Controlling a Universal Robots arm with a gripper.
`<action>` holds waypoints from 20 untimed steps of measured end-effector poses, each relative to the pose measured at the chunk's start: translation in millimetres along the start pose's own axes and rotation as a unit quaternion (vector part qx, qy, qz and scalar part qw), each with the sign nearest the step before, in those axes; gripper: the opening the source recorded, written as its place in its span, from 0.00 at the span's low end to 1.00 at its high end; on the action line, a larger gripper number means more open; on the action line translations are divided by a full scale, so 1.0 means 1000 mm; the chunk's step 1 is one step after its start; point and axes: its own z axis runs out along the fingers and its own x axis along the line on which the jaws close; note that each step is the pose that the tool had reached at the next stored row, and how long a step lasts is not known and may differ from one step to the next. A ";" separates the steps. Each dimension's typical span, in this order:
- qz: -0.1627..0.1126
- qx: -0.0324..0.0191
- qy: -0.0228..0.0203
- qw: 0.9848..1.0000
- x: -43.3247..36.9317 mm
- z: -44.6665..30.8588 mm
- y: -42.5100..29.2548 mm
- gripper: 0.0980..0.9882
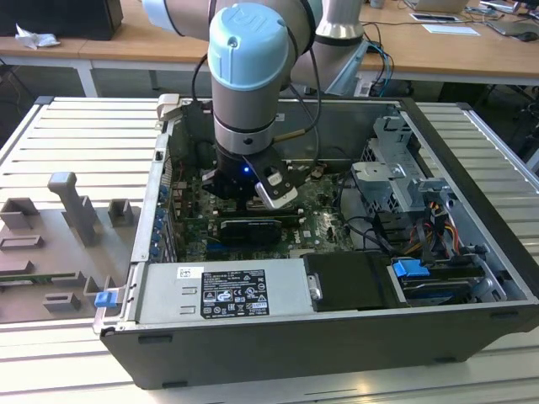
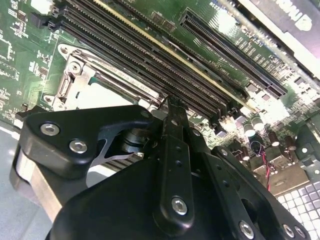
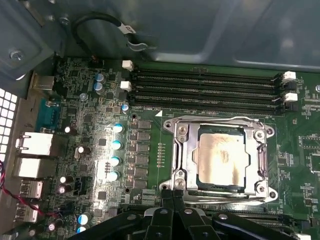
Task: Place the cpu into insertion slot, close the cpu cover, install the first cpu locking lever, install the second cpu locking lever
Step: 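Install the second cpu locking lever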
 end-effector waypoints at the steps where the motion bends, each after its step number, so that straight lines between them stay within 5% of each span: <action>1: 0.000 -0.001 0.000 1.000 0.0014 0.0004 0.0000 0.01; 4: 0.000 -0.003 -0.001 1.000 0.0058 0.0024 -0.0002 0.01; 5: 0.000 -0.008 -0.001 1.000 0.0064 0.0032 -0.0004 0.01; 10: 0.000 -0.018 -0.002 1.000 0.0064 0.0055 -0.0007 0.01; 20: 0.000 -0.019 -0.002 1.000 0.0080 0.0074 -0.0020 0.01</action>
